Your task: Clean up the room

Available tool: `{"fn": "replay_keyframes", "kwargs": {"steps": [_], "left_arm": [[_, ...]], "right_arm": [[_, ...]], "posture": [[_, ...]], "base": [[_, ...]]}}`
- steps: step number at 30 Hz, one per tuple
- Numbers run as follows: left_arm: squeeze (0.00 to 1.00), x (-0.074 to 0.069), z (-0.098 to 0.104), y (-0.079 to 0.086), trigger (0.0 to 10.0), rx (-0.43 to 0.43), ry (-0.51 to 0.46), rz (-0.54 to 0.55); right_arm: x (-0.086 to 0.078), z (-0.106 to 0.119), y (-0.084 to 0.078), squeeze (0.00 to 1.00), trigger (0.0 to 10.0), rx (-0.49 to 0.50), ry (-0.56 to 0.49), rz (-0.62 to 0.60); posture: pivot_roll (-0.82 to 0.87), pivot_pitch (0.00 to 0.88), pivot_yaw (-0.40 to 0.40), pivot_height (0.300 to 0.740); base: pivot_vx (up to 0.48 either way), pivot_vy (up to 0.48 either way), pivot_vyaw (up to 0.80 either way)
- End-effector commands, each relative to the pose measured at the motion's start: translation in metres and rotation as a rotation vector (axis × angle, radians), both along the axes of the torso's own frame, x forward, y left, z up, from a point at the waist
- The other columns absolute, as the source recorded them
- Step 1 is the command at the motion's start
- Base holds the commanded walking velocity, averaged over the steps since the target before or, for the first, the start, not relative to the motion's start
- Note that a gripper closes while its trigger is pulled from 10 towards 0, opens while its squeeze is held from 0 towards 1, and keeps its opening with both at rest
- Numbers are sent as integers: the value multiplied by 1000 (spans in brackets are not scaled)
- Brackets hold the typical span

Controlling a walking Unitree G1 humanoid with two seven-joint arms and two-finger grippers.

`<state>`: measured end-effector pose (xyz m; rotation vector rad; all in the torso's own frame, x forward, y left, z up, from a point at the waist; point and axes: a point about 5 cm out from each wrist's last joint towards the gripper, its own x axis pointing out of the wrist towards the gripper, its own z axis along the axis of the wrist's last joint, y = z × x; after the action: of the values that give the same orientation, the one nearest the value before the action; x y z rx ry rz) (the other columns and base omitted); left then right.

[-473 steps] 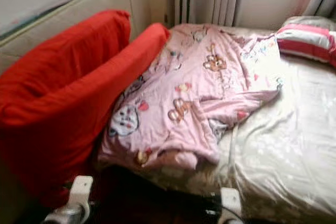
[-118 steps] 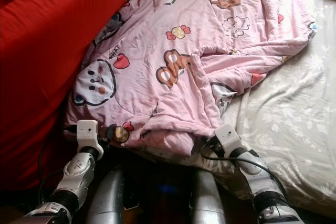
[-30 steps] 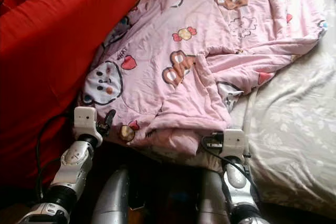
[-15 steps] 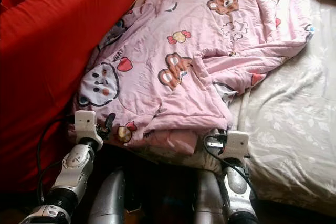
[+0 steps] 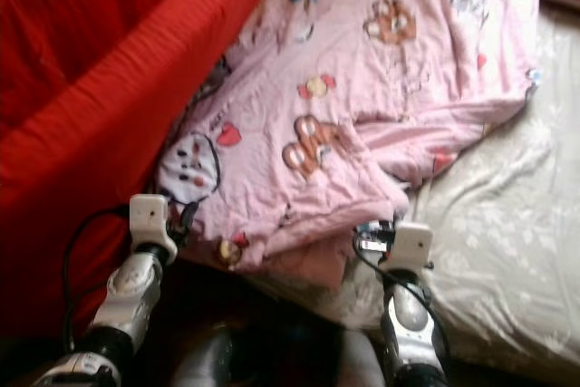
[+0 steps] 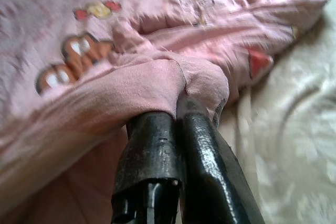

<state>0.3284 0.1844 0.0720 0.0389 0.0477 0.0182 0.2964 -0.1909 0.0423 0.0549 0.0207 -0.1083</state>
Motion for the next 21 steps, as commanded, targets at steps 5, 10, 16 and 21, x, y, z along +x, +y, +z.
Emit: {"fn": "replay_keyframes", "kwargs": {"steps": [5,10,16,21], "left_arm": [[0,-13,-25,11,10000,-27,109,57],[0,-18,-34,16,10000,-33,156,77],[0,-19,-36,15,10000,-38,162,77],[0,-19,-36,14,10000,-41,157,74]], "right_arm": [[-7,-8,0,0,10000,17,29,-3],[-7,-7,1,0,10000,25,20,-1],[-8,-8,2,0,10000,24,26,7],[-8,-8,2,0,10000,22,27,9]], "posture": [[-103,270,48,740],[-102,278,45,740],[-101,284,42,740],[-100,284,40,740]], "base": [[0,0,0],[0,0,0],[0,0,0],[0,0,0]]}}
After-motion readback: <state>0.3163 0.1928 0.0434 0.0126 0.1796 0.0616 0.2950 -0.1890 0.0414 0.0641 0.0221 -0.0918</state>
